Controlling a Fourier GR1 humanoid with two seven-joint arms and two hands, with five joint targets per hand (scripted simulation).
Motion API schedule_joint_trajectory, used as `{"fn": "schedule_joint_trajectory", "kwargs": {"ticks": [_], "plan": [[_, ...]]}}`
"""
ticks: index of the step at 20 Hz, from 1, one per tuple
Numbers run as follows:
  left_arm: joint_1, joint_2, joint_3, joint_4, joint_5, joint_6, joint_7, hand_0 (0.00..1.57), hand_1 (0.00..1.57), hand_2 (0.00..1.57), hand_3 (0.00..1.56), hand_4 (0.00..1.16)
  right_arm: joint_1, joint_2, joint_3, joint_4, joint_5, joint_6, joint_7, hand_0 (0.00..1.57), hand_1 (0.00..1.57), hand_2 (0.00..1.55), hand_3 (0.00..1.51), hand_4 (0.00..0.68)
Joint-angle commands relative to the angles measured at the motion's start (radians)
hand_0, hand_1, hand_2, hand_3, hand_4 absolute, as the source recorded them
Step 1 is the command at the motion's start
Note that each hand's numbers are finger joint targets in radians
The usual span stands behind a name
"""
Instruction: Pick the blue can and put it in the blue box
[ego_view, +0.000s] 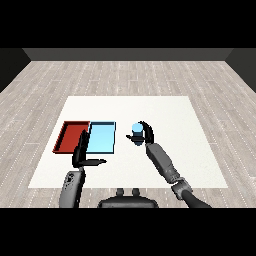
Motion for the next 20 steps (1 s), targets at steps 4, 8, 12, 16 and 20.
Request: {"fn": "schedule_joint_trajectory", "kwargs": {"ticks": [4, 8, 12, 16, 20], "plan": [[-0.047, -0.031, -0.066, 0.043, -0.004, 0.014, 0.015, 0.0, 0.0, 0.0, 0.0, 0.0, -0.083, 0.002, 0.137, -0.016, -0.104, -0.08, -0.012, 1.45, 1.45, 1.47, 1.36, 0.534], [-0.054, -0.032, -0.08, 0.043, -0.004, 0.031, 0.023, 0.0, 0.0, 0.0, 0.0, 0.0, 0.088, -0.058, 0.054, -0.261, 0.036, 0.021, 0.097, 1.44, 1.44, 1.47, 1.34, 0.556], [-0.07, -0.032, -0.147, -0.029, 0.011, 0.086, 0.096, 0.0, 0.0, 0.0, 0.0, 0.0, 0.213, -0.119, 0.057, -0.427, 0.042, 0.057, 0.14, 1.44, 1.44, 1.47, 1.34, 0.556], [-0.19, -0.032, -0.146, 0.105, 0.049, 0.098, 0.091, 0.0, 0.0, 0.0, 0.0, 0.0, 0.184, -0.133, 0.003, -0.446, 0.045, 0.116, 0.165, 1.44, 1.44, 1.46, 1.35, 0.562], [-0.108, -0.032, -0.202, 0.069, 0.089, 0.067, 0.043, 0.0, 0.0, 0.0, 0.0, 0.0, 0.193, -0.06, 0.001, -0.385, 0.095, 0.128, 0.102, 1.47, 1.47, 1.47, 1.38, 0.566]]}}
